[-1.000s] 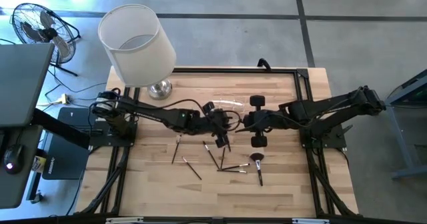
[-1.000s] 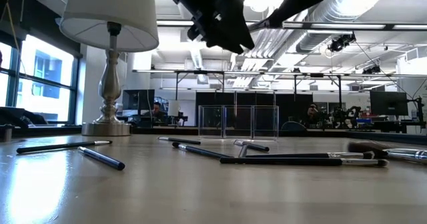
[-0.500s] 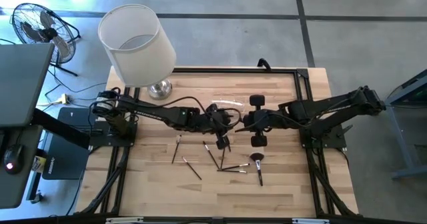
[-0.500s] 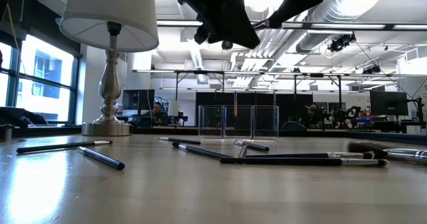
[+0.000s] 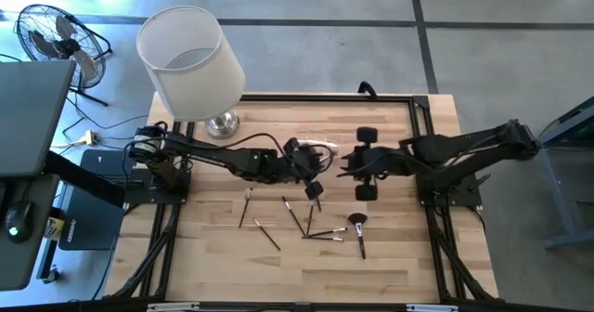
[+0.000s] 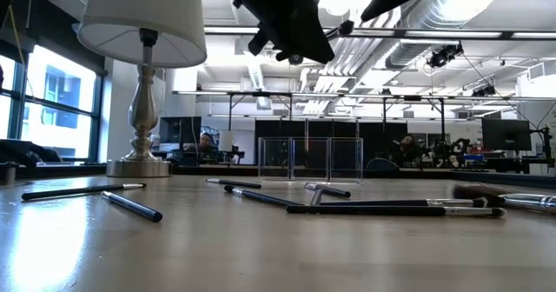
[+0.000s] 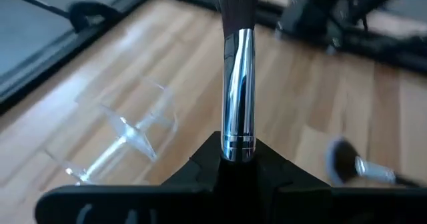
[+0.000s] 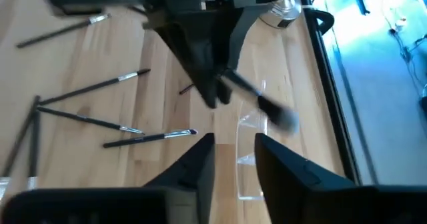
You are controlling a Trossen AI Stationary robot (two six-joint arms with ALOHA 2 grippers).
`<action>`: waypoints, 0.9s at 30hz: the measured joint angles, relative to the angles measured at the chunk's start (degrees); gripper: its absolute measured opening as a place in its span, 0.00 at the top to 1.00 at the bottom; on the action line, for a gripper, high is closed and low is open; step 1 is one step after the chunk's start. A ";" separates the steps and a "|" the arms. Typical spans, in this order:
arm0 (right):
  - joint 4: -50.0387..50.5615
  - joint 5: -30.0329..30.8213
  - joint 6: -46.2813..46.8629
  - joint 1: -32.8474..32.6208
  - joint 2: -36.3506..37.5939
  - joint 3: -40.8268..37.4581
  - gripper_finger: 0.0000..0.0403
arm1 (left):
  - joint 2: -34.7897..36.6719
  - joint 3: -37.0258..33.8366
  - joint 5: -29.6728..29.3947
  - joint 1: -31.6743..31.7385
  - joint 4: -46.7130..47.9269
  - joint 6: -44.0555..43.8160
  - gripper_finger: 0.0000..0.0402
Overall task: Put items in baskets/containers
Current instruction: Put the foundation brush into the transparent organizer
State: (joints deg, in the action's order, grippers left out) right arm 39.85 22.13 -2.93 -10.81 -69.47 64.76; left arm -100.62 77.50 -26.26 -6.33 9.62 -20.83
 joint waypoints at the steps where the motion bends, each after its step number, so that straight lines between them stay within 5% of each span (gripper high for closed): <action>1: 1.46 -0.27 1.47 0.00 1.10 0.01 0.71 | 0.04 -1.17 -0.45 0.00 -2.48 -0.39 0.92; 8: 11.62 -1.72 10.97 -0.13 7.80 0.01 0.65 | 0.06 -18.05 -5.68 -2.61 -36.43 -2.08 0.92; 14: 15.37 -1.72 16.12 -0.24 11.30 0.01 0.67 | 0.05 -35.21 -20.97 -6.07 -65.69 -3.64 0.92; 20: 14.07 0.52 15.48 -0.24 11.76 0.01 0.68 | 0.05 -40.46 -25.62 -4.13 -69.87 -3.59 0.92; 27: 12.13 1.80 14.72 -0.24 11.36 0.01 0.68 | 0.05 -40.44 -16.35 3.85 -70.52 -3.45 0.92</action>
State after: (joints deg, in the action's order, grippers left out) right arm 51.99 23.93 11.79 -11.05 -58.11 64.77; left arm -100.57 37.06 -42.60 -2.48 -60.91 -24.28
